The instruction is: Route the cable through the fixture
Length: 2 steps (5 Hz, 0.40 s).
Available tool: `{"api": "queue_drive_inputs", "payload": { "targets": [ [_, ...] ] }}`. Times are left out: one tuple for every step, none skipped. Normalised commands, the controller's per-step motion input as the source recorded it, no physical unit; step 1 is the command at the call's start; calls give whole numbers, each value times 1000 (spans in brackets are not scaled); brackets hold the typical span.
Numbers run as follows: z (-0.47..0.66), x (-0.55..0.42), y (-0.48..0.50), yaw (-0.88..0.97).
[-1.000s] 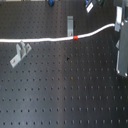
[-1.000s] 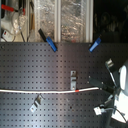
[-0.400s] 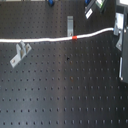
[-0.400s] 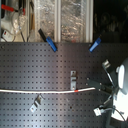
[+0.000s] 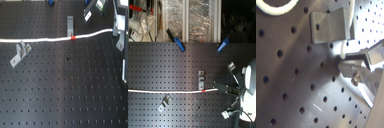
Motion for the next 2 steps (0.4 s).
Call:
{"api": "queue_drive_inputs", "payload": {
  "targets": [
    [192, 41, 277, -226],
    [168, -114, 14, -186]
  ]
}}
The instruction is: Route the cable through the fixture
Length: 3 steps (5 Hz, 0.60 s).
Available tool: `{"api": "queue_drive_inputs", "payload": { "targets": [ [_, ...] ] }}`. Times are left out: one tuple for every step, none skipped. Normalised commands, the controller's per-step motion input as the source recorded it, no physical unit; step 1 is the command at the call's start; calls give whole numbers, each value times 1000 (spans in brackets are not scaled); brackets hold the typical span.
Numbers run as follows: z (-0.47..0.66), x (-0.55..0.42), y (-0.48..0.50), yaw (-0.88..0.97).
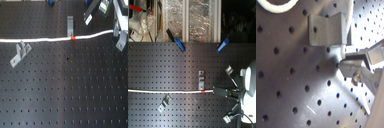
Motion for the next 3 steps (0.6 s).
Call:
{"api": "queue_drive_inputs", "payload": {
  "targets": [
    [108, -291, -195, -183],
    [8, -233, -176, -183],
    [-101, -300, -289, -134]
  ]
}}
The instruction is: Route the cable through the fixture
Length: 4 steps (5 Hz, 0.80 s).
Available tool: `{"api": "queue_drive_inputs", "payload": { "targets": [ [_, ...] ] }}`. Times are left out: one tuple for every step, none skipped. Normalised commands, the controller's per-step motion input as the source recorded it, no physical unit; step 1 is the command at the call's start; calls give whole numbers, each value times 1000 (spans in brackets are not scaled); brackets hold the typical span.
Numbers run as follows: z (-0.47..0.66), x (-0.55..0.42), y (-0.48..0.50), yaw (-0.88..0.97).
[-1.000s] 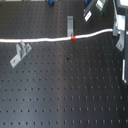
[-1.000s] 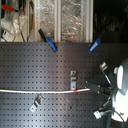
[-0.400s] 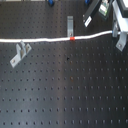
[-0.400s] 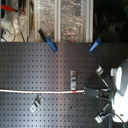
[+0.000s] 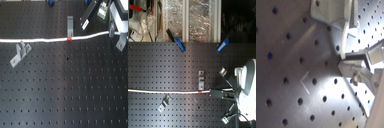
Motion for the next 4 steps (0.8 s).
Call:
{"api": "queue_drive_inputs", "payload": {
  "targets": [
    [-390, -368, -344, -71],
    [-437, -377, -339, -57],
    [-328, -346, -283, -34],
    [-248, -333, -167, 0]
  ]
}}
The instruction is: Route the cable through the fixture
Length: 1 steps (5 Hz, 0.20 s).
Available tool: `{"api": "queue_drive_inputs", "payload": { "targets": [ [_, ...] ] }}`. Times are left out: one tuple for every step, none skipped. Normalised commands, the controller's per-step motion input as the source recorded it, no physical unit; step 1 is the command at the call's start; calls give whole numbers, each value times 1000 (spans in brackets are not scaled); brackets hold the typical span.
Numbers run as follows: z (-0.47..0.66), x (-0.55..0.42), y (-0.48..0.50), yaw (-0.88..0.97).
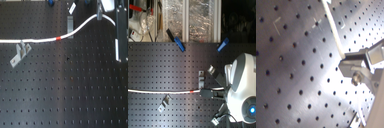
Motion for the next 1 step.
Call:
{"api": "queue_drive_inputs", "payload": {
  "targets": [
    [0, -8, 68, 106]
  ]
}}
